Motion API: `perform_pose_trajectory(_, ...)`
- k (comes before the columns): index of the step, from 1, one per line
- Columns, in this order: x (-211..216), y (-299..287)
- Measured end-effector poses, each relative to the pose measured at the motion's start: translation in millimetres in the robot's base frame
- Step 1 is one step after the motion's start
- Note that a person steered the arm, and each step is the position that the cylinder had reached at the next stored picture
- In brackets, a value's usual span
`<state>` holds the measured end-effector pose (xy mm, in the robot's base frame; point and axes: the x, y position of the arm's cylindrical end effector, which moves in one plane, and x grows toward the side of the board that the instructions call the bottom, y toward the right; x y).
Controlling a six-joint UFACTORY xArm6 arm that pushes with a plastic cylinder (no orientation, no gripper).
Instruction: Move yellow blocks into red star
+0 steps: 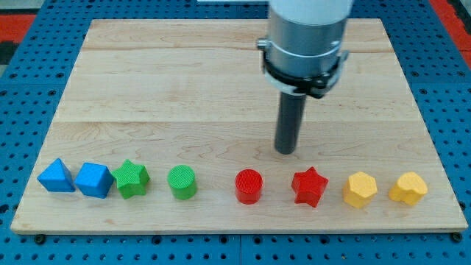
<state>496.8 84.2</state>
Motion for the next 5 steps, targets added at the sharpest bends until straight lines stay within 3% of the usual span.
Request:
perform_pose_trajectory(4,10,202)
perform_pose_trajectory(5,10,206)
